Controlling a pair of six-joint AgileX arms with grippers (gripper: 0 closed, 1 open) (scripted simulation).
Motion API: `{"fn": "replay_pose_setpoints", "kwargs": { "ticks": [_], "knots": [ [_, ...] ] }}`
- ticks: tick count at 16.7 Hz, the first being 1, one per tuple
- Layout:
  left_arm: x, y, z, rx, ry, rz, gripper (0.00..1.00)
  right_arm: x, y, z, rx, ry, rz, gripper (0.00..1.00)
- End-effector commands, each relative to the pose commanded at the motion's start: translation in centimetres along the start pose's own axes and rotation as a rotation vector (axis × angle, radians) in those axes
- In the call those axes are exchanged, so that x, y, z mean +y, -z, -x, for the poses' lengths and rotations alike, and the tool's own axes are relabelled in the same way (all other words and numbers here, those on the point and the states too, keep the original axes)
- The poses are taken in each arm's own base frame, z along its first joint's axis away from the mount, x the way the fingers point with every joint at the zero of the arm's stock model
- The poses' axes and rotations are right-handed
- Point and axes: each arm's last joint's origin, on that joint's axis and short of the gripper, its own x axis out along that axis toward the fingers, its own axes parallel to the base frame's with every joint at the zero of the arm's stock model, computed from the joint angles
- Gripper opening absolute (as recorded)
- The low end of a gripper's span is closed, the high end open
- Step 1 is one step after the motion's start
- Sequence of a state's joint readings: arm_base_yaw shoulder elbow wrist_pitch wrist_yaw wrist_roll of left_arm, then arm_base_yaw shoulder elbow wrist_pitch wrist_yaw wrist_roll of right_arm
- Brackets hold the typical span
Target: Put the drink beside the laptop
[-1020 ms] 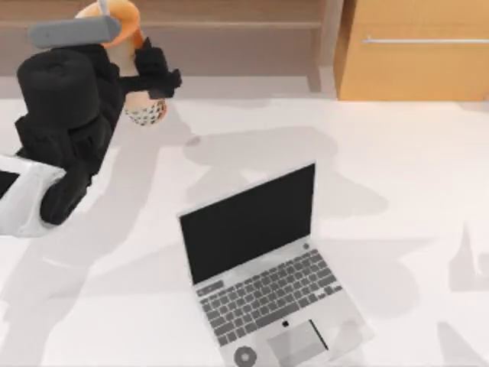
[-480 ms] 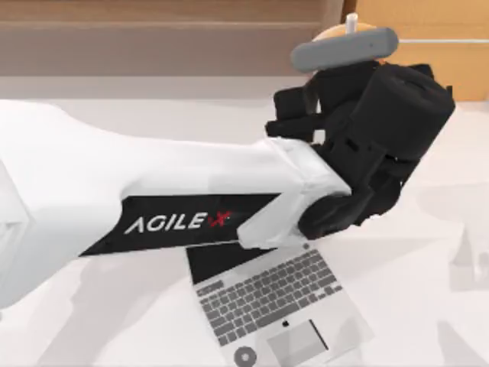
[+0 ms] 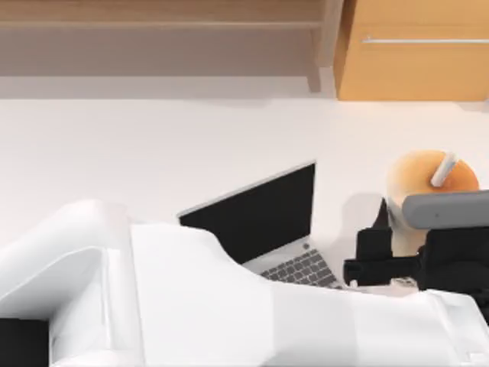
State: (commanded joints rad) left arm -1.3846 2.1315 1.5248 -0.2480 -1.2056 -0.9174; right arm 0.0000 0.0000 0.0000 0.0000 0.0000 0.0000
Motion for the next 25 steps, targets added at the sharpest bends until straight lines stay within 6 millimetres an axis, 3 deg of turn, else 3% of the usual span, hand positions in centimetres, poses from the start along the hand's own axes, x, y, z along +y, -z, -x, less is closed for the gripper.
{"fn": "replay_pose_setpoints", "kwargs": {
  "ticks": [3, 6, 13, 20, 25],
  "knots": [
    [-0.2, 2.0, 2.3, -0.032, -0.012, -0.055, 0.0, 0.0, 0.0, 0.0, 0.0, 0.0, 0.0, 1.0],
    [0.0, 2.9, 3.1, -0.047, -0.017, -0.084, 0.0, 0.0, 0.0, 0.0, 0.0, 0.0, 0.0, 1.0],
    [0.5, 2.7, 2.2, -0.053, -0.04, -0.073, 0.0, 0.0, 0.0, 0.0, 0.0, 0.0, 0.0, 1.0],
    [0.1, 0.9, -0.4, -0.089, -0.069, 0.113, 0.0, 0.0, 0.0, 0.0, 0.0, 0.0, 0.0, 1.0],
    [-0.2, 0.8, 0.0, -0.099, -0.056, 0.139, 0.0, 0.0, 0.0, 0.0, 0.0, 0.0, 0.0, 1.0]
  ]
}}
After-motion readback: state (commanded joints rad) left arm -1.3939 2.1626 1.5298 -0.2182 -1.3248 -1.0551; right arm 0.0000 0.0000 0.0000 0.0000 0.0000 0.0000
